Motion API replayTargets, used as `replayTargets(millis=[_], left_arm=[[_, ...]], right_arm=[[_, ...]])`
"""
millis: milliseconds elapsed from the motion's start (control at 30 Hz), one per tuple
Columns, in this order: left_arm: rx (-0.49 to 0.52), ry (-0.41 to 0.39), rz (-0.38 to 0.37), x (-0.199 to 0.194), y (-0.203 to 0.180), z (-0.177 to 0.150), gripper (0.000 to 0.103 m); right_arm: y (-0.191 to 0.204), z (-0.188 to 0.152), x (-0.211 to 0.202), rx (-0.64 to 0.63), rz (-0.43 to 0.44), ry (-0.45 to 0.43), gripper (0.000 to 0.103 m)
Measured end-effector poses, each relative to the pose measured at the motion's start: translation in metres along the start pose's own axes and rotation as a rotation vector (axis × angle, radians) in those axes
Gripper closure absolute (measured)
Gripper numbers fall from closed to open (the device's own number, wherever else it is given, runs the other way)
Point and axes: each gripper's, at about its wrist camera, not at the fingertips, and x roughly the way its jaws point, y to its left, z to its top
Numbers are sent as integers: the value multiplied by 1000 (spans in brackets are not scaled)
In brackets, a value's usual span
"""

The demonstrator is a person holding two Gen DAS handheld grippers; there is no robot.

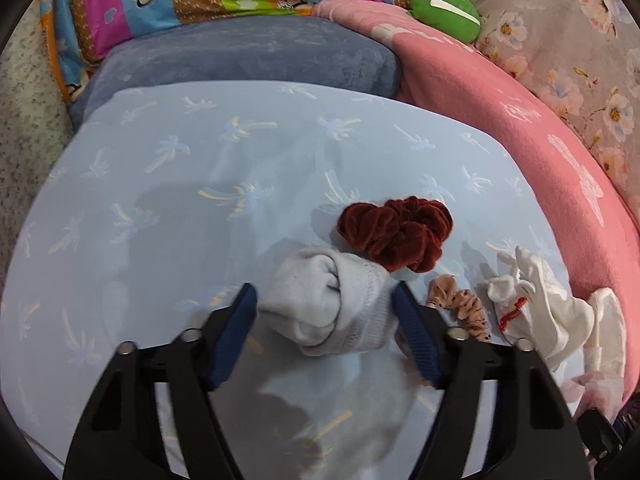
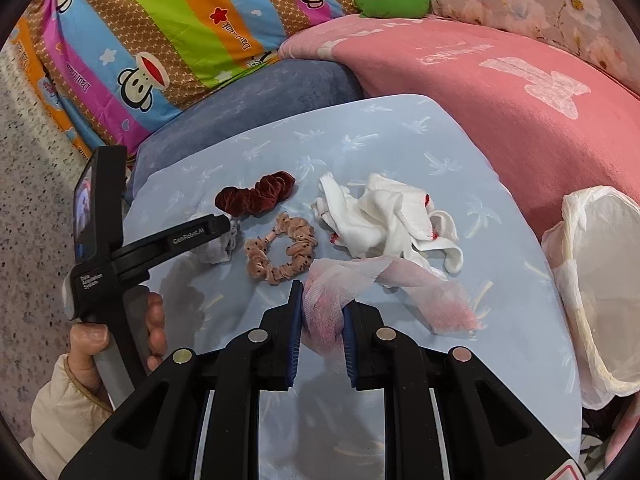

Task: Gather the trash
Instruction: 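Grasp the white rolled sock with the left tool while the right tool holds the pads, then carry the sock and pad packets to the bin and release both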

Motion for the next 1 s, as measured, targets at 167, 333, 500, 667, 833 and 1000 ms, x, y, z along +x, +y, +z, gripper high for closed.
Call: replayTargets(millis=[167,333,500,667,833,1000], left_arm=[[10,-12,-19,-11,-3,-5,70],[7,-29,-32,-29,-6,-10,74],[43,-60,-54,-52,-22,-17,74],[75,-85,-91,-75,-39,-25,74],[115,-109,-127,-94,-63,-32,74],[163,-130,-166,-110,-88,-39,74]], right_arm=[[6,3,-5,-7,12,-13,86],[7,2,-18,-7,16,-36,86],[5,-1,-38,-5,17,-68,86],[3,-2,-61,2,15,-109,86],[-3,0,-86,11,11,-155,86],[-17,-1,-110,30,-1,-194,86]])
